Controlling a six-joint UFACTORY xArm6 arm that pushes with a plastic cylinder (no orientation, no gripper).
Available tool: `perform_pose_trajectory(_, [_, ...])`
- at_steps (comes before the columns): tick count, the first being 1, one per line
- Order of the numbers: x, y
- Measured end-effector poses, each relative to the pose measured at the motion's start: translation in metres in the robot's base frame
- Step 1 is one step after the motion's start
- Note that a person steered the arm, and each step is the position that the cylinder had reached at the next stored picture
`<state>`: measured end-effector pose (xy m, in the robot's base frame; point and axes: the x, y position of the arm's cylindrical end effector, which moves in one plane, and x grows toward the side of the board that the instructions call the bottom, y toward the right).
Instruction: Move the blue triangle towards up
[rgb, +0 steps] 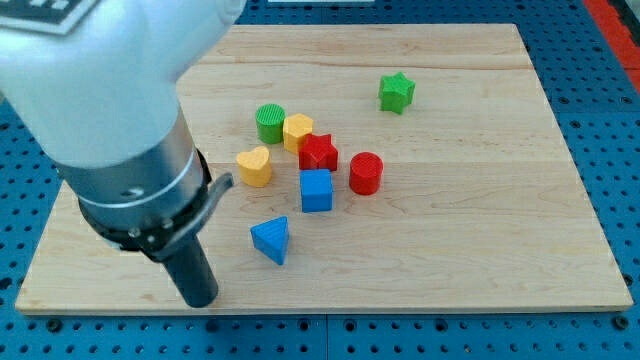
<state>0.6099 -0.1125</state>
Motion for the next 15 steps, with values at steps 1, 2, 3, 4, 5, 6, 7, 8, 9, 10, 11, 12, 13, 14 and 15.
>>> perform_pose_trajectory(1, [0.003,0.015])
perform_pose_trajectory(2, [-0.009,0.020])
perform_pose_trajectory(3, [-0.039,0.021])
perform_pose_trajectory(4, [-0.062,0.022])
perform_pose_trajectory(5, [-0.063,0.013])
perform_pose_trajectory(6, [-0.059,-0.003])
perform_pose_trajectory(7, [-0.066,-0.003])
perform_pose_trajectory(8, [-0.066,-0.003])
perform_pose_trajectory(9, [-0.064,-0.003])
perform_pose_trajectory(10, [-0.064,-0.009])
perform_pose_trajectory(11, [-0.064,-0.025])
perform_pose_trajectory(12, [-0.064,-0.025])
perform_pose_trajectory(13, [-0.064,-0.025])
perform_pose_trajectory(14, [-0.054,-0.022])
perform_pose_trajectory(15, [-0.024,0.011])
